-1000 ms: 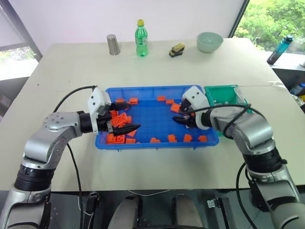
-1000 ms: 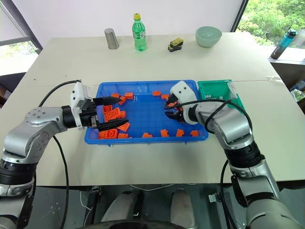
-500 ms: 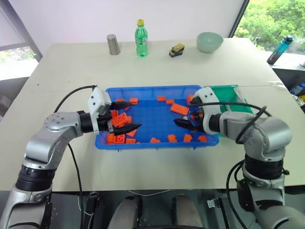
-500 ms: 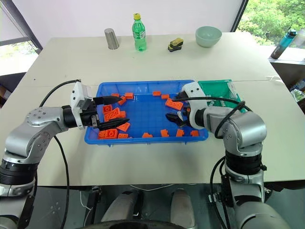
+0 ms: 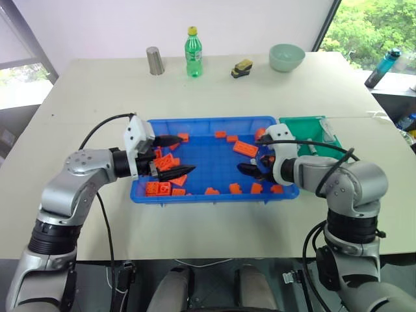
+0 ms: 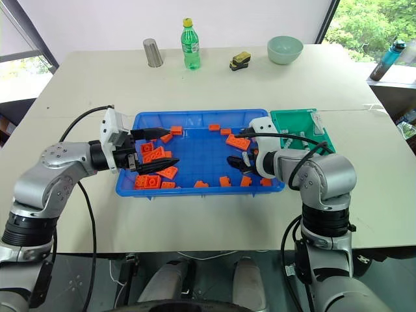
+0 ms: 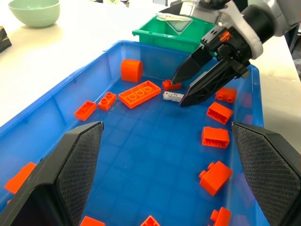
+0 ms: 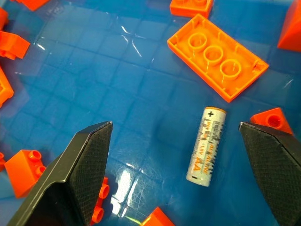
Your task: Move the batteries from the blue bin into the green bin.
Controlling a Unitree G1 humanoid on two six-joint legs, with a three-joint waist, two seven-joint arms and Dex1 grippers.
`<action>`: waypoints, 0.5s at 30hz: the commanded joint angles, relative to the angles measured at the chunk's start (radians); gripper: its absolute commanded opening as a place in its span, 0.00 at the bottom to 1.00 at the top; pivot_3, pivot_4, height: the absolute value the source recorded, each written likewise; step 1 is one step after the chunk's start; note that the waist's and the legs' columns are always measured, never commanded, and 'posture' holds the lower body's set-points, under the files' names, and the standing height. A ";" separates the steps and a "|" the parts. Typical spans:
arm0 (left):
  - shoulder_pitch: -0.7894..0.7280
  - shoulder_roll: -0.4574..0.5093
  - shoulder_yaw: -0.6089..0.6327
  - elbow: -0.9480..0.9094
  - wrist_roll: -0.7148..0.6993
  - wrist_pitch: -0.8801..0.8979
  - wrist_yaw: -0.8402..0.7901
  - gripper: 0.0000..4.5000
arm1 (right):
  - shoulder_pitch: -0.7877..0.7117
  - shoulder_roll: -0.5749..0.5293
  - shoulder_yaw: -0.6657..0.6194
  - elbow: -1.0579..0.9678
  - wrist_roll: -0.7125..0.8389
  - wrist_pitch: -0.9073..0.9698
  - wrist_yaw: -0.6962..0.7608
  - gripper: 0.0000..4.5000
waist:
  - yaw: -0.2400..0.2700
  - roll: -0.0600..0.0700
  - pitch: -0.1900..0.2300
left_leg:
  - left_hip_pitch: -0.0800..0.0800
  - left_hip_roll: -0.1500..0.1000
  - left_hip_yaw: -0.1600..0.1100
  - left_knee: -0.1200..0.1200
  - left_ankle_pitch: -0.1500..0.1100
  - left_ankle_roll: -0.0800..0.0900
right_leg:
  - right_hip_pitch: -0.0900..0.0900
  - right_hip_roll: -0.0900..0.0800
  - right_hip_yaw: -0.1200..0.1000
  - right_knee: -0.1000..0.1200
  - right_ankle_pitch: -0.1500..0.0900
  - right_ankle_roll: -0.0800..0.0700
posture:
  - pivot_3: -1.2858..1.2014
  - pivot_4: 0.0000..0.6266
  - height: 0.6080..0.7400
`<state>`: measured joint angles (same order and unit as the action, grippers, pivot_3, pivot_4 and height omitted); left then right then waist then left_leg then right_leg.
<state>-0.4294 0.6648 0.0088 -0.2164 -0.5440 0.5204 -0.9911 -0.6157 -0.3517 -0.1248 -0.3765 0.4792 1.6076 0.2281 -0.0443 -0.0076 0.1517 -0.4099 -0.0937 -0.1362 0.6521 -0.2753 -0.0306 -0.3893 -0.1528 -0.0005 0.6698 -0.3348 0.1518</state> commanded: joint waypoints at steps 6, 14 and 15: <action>0.026 0.005 0.037 -0.051 -0.007 -0.013 0.028 1.00 | -0.022 -0.005 0.068 0.075 -0.016 -0.011 -0.001 0.98 | -0.001 0.000 0.000 | 0.000 0.000 0.000 0.000 0.000 0.000 | 0.000 0.000 0.000 0.000 0.000 0.000 | 0.52 0.24 0.90; 0.030 0.014 0.051 -0.058 -0.012 -0.008 0.042 1.00 | 0.003 -0.018 0.160 0.125 -0.044 -0.115 0.029 0.48 | -0.002 0.000 0.000 | 0.000 0.000 0.000 0.000 0.000 0.000 | 0.000 0.000 0.000 0.000 0.000 0.000 | 0.52 0.24 0.90; 0.028 0.015 0.052 -0.057 -0.013 -0.008 0.042 1.00 | 0.004 -0.016 0.162 0.122 -0.043 -0.118 0.032 0.37 | -0.002 0.000 0.000 | 0.000 0.000 0.000 0.000 0.000 0.000 | 0.000 0.000 0.000 0.000 0.000 0.000 | 0.52 0.24 0.90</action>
<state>-0.3986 0.6671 0.0236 -0.2411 -0.5456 0.5203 -0.9522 -0.6265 -0.3717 0.0243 -0.2580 0.4353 1.4908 0.2490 -0.0468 -0.0077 0.1515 -0.4096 -0.0933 -0.1362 0.6521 -0.2753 -0.0306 -0.3894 -0.1524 -0.0005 0.6698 -0.3348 0.1518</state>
